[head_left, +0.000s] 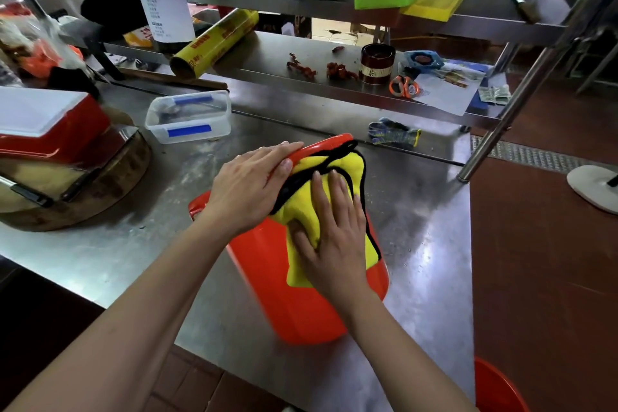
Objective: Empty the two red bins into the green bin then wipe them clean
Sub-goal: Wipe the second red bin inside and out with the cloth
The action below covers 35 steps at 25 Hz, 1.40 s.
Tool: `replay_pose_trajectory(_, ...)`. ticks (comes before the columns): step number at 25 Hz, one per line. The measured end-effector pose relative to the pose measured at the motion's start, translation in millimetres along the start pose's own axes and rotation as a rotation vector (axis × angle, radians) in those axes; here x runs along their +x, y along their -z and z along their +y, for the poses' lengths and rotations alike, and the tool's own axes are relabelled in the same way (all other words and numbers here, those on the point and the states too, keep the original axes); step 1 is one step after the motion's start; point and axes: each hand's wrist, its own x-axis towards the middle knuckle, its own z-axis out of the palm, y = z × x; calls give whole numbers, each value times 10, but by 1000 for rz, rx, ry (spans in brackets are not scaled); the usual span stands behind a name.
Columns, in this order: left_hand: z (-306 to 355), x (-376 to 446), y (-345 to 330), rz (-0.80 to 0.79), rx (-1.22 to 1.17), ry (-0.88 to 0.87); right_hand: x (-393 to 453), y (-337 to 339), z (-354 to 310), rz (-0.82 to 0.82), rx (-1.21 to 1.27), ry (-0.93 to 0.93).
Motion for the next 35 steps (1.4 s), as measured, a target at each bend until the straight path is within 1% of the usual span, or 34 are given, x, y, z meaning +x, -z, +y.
replay_pose_trajectory(4,-45,-16,0,8,14,16,144,-38,-65,-8,-39,15)
replay_pose_trajectory(10,-149,-71,76,37,-5,87,-90,-24,41,-62,-24,28)
replay_pose_trajectory(14,-204,-82,113,17,-43,135,-508,-12,268,-55,47,-75)
replay_pose_trajectory(19,-208,-60,128,14,-59,123,-925,23,487,-41,142,-198)
replay_pose_trajectory(22,-177,-66,118,8,-58,101,-1043,54,532,-35,166,-237)
replay_pose_trajectory(27,-176,-70,81,2,-57,94,-940,66,459,-39,189,-258)
replay_pose_trajectory(35,-55,-116,43,20,-39,58,-246,41,228,-11,123,-118)
